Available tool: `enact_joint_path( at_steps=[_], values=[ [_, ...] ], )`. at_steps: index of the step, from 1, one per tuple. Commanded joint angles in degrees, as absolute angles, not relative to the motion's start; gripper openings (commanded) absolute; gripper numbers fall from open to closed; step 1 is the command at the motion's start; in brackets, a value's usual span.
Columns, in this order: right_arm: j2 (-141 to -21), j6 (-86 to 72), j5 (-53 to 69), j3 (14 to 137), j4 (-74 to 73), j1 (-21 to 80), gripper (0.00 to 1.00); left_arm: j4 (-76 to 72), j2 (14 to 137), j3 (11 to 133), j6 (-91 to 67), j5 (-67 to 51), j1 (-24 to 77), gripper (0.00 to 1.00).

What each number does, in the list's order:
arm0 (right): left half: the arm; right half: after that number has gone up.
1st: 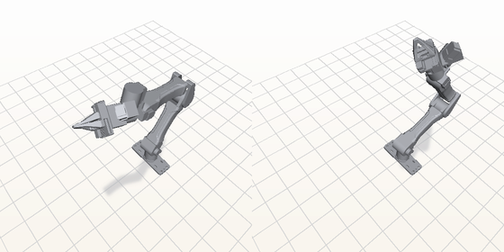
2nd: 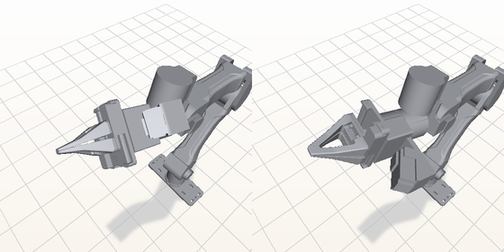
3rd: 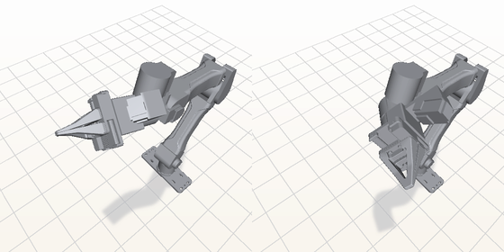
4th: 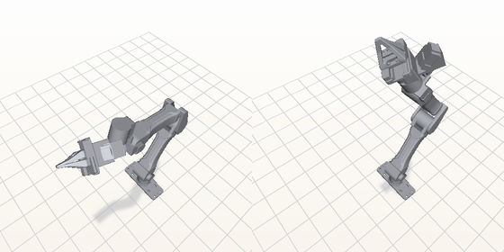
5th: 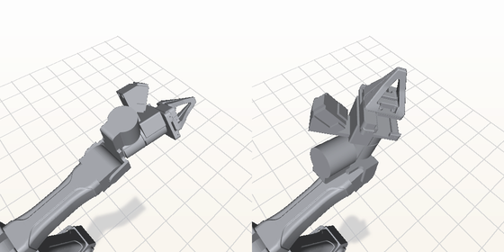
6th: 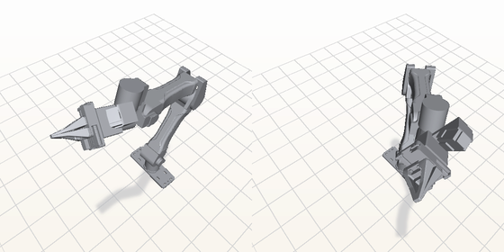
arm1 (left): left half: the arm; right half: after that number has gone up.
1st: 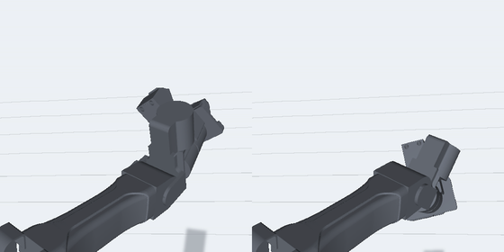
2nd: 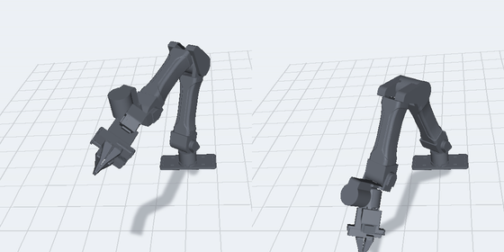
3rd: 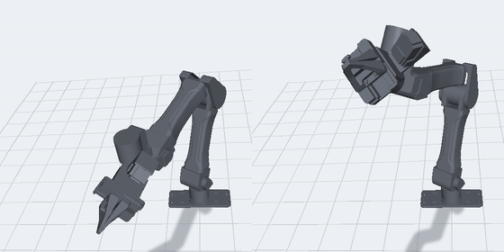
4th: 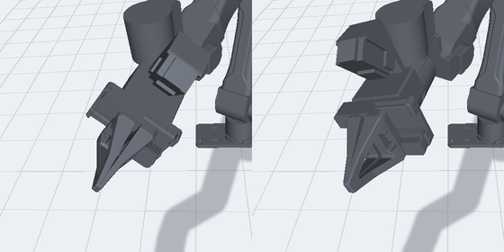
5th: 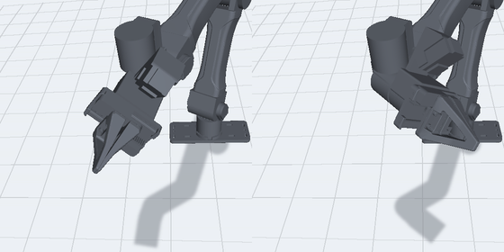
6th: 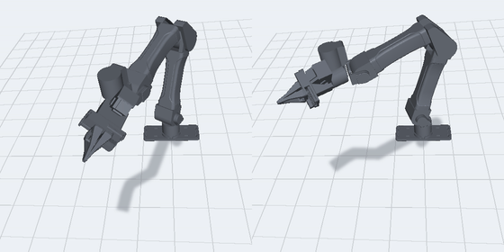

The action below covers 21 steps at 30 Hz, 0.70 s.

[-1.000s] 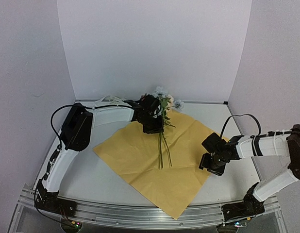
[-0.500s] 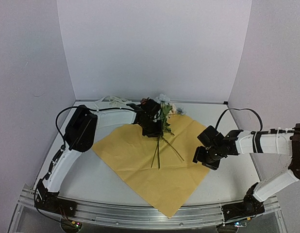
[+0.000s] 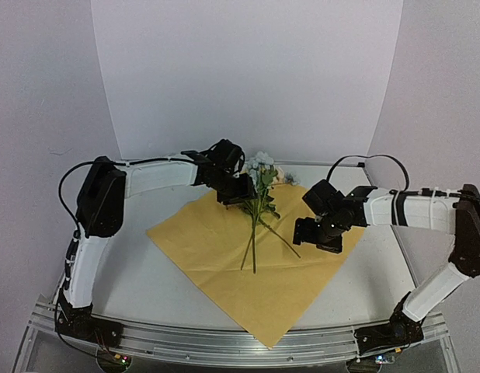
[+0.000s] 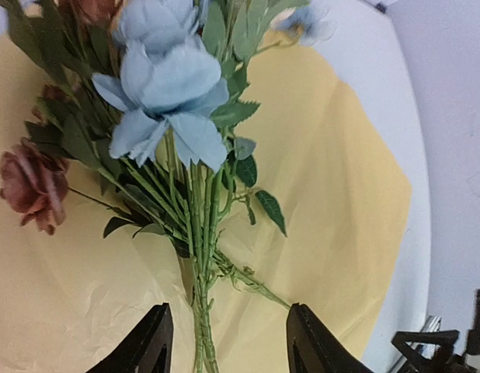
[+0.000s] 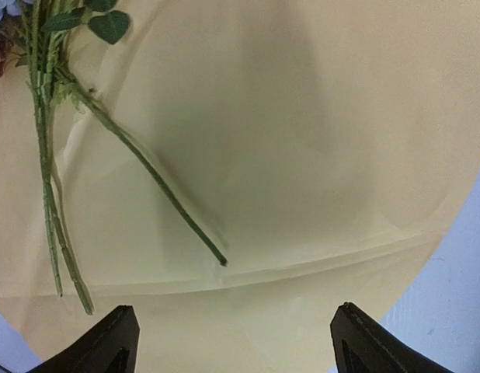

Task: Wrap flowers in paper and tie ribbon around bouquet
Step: Place the fake flower on the flattened wrapping paper.

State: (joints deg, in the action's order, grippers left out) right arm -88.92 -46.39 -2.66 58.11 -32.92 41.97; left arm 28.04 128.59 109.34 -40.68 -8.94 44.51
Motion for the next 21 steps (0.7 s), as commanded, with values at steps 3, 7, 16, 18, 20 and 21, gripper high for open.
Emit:
enact_joint_path(
  at_steps=[3,7,16,18,20,21],
  values=[
    [-100.58,-32.31,-2.47,72.45,-33.92,42.54,0.83,17.76,107.34,83.46,-45.23,-11.01,35.64,0.53],
    [-107.41,-28.05,-3.36,79.71,-35.05,42.54,0.66,14.53,103.80,75.63,-42.60,-18.16,33.42,0.49],
    [-114.79,-23.31,-3.23,83.44,-35.41,42.54,0.52,18.72,117.73,91.05,-37.64,-16.95,42.11,0.47],
    [-115.26,-22.98,-3.21,83.31,-35.42,42.54,0.49,19.99,121.34,95.43,-38.02,-16.01,43.70,0.46],
    [-115.58,-22.67,-3.07,83.12,-35.41,42.54,0.46,21.00,125.10,99.47,-38.36,-14.61,45.13,0.46],
    [-115.66,-22.48,-2.90,82.95,-35.35,42.54,0.44,22.29,127.36,102.20,-38.40,-13.55,45.54,0.45]
  ],
)
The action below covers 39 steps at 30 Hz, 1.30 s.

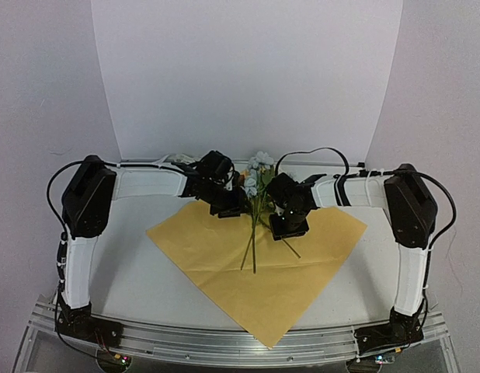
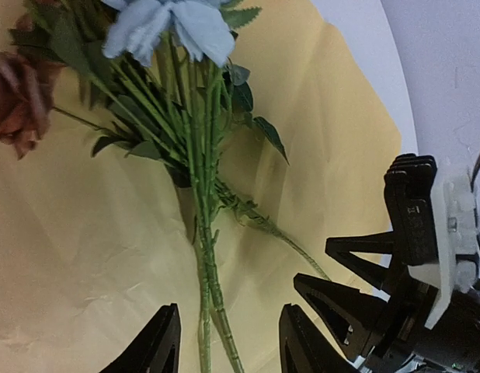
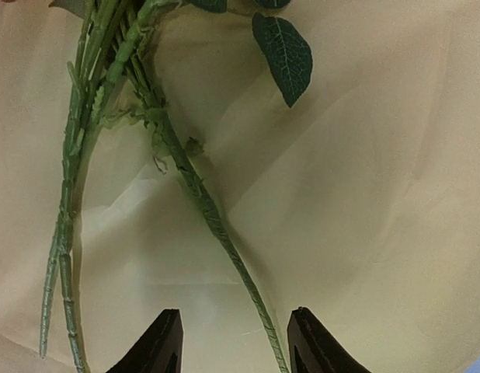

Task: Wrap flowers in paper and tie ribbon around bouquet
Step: Place the fake flower on the flattened wrapping paper, then adjust the fake flower on the flattened wrapping paper.

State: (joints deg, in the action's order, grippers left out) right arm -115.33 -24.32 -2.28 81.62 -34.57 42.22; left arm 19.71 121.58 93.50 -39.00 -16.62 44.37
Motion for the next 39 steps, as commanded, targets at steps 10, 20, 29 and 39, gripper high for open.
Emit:
enact_joint_path(
  at_steps=[10,20,29,39],
  values=[
    [-115.78,-21.73,-1.96,80.30,-32.00,42.27,0.36,31.81,138.45,115.21,-37.69,-6.00,47.63,0.42],
    [-117.29,-21.99,-0.45,79.64,-29.86,42.10,0.33,35.05,142.04,118.67,-36.08,-2.79,48.78,0.41],
    [-116.79,-22.48,-0.48,78.44,-28.05,42.08,0.27,38.51,143.70,121.53,-34.00,1.91,49.69,0.40],
    [-112.96,-23.99,0.98,77.72,-27.95,42.10,0.21,39.80,144.62,122.44,-33.89,3.81,50.10,0.18]
  ],
)
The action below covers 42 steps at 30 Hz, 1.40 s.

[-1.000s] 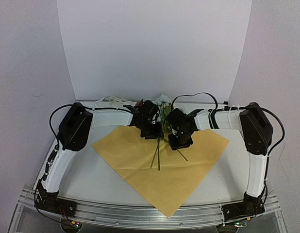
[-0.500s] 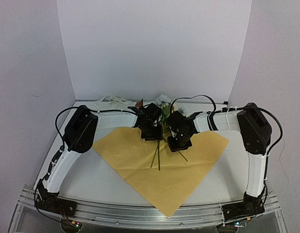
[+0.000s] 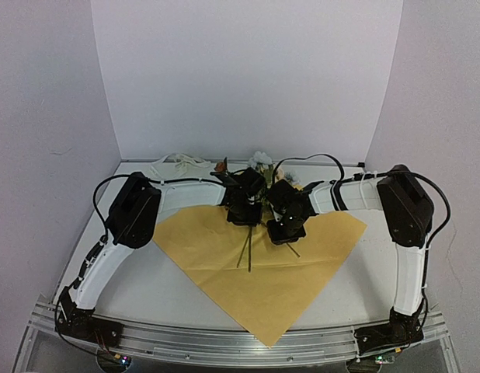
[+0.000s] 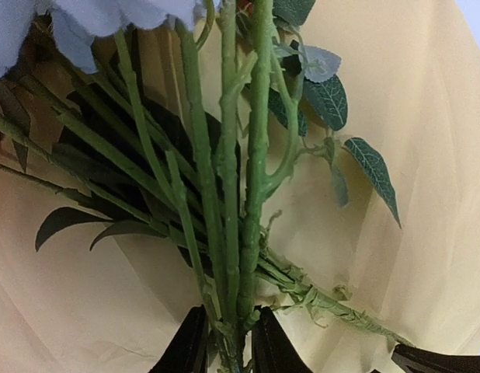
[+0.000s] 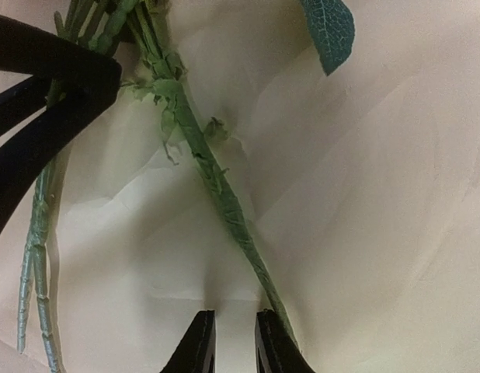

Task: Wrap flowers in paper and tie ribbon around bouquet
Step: Adjust the fake flower on the flattened wrapping paper.

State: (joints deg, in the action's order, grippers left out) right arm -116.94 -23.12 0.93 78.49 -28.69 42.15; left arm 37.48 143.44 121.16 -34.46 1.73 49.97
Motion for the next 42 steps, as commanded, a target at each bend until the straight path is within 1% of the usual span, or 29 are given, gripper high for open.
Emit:
enact_joint_path(
  at_steps=[1,2,5,7,11,14,20,26,35,38,40,42],
  values=[
    [-112.51,-23.99,0.75,77.64,-27.95,42.10,0.22,39.59,144.33,122.18,-33.81,3.98,50.10,0.16],
    [-112.03,-23.95,0.24,77.60,-27.99,42.10,0.23,39.21,143.82,121.63,-33.50,4.18,50.11,0.12],
    [-110.61,-23.66,-0.92,77.60,-28.04,41.96,0.26,36.57,141.06,119.32,-33.23,5.06,50.03,0.06],
    [-110.14,-23.39,-1.96,77.64,-28.17,41.76,0.30,35.32,139.14,117.76,-33.08,5.67,49.79,0.02],
    [-110.82,-22.08,-2.84,78.45,-28.22,41.40,0.42,30.76,133.31,113.35,-33.27,5.92,48.96,0.00],
    [-112.68,-21.37,-2.65,80.17,-28.90,41.40,0.46,28.59,129.77,111.26,-33.73,4.98,48.00,0.00],
    [-116.02,-21.65,0.63,83.74,-30.54,41.57,0.46,25.95,125.98,109.42,-34.24,1.97,46.61,0.00],
    [-116.07,-22.51,1.02,84.83,-30.94,42.27,0.45,24.07,124.88,107.51,-34.90,-2.64,45.33,0.00],
    [-112.95,-24.35,-0.11,83.68,-31.74,42.28,0.40,19.71,121.07,100.93,-35.71,-5.58,44.15,0.00],
    [-111.68,-26.64,-3.00,83.92,-32.95,42.25,0.38,18.11,119.93,98.76,-35.56,-7.45,44.03,0.00],
    [-110.22,-27.42,-3.55,83.44,-33.27,42.24,0.38,16.99,119.39,97.24,-35.51,-8.67,44.03,0.00],
    [-108.68,-27.18,-1.60,82.39,-32.05,42.32,0.40,15.38,118.65,95.54,-35.51,-9.90,44.05,0.00]
  ],
)
